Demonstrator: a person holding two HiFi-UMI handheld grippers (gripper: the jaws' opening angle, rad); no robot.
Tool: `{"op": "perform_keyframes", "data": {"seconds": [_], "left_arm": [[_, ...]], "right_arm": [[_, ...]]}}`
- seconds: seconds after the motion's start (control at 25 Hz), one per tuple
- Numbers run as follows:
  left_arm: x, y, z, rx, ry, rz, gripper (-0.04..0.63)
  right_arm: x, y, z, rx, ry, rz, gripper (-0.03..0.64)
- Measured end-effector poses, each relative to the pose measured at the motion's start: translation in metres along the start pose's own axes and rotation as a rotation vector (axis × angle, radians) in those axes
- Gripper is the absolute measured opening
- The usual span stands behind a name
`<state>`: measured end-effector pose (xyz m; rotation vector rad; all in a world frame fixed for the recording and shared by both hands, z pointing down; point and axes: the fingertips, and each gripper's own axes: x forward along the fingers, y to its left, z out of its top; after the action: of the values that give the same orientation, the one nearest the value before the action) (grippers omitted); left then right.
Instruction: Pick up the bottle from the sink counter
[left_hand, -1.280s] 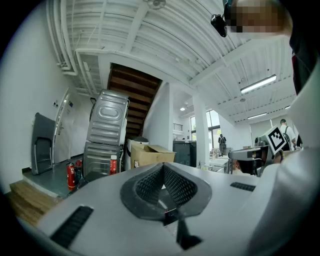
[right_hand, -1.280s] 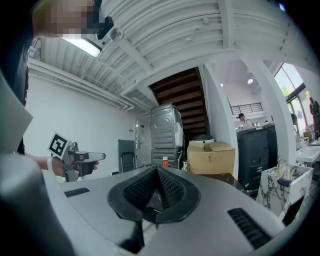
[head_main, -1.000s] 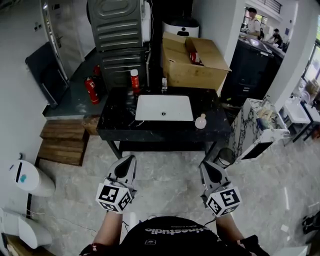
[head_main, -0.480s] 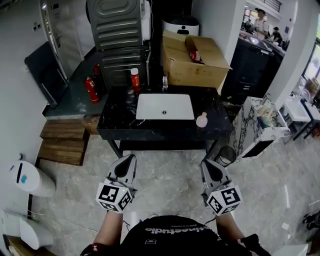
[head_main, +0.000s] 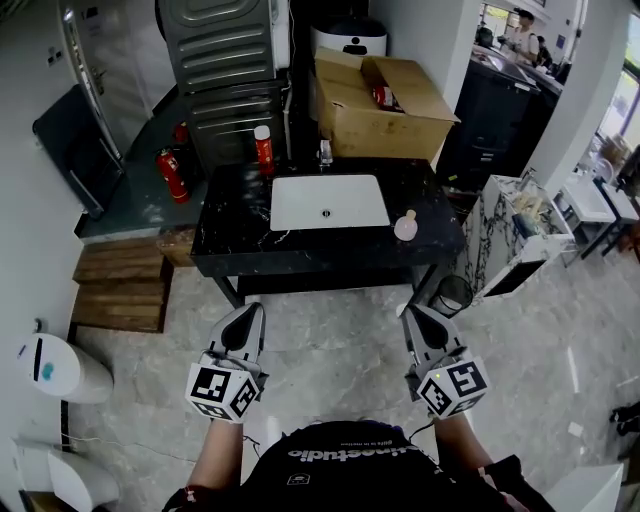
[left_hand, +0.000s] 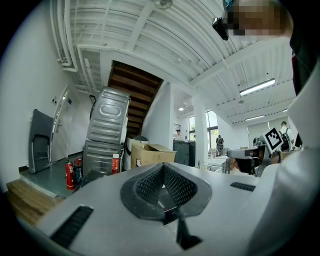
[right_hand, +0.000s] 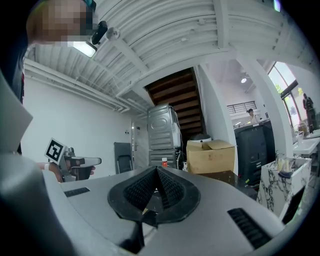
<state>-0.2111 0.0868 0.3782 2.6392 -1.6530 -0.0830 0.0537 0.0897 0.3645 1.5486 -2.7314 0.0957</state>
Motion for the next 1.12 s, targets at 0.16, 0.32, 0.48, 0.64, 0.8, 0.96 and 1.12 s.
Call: {"op": "perform_keyframes", "data": {"seconds": [0.16, 0.32, 0.48, 0.64, 0.8, 0.96, 1.12], "left_arm": [[0.006, 0.011, -0.010, -0.015, 0.013, -0.018, 0.011], [0.029, 0.014, -0.018, -0.023, 0.020, -0.042, 0.011], [0.074, 0.016, -0.026, -0.013, 0.021, -0.056, 0.011], [0.138, 0.021, -0.033, -0.011, 0.025, -0.051, 0.011], [0.217, 0.022, -0.031, 0.004, 0.036, -0.065, 0.011], [0.288, 0.024, -0.024, 0.027, 0.037, -0.072, 0.011], [0.338, 0.021, -0.016, 0.036, 0.029, -0.068, 0.011]], "right_arm": [[0.004, 0.002, -0.008, 0.002, 0.017, -0.026, 0.038], [0.015, -0.012, -0.015, 0.006, 0.036, -0.042, 0.038], [0.042, -0.045, -0.020, 0.011, 0.030, -0.045, 0.038], [0.087, -0.096, -0.022, 0.030, 0.009, -0.040, 0.038], [0.139, -0.151, -0.008, -0.008, -0.021, -0.019, 0.038], [0.183, -0.204, 0.004, -0.004, -0.044, -0.002, 0.037], [0.211, -0.243, 0.002, 0.019, -0.032, 0.009, 0.038]]}}
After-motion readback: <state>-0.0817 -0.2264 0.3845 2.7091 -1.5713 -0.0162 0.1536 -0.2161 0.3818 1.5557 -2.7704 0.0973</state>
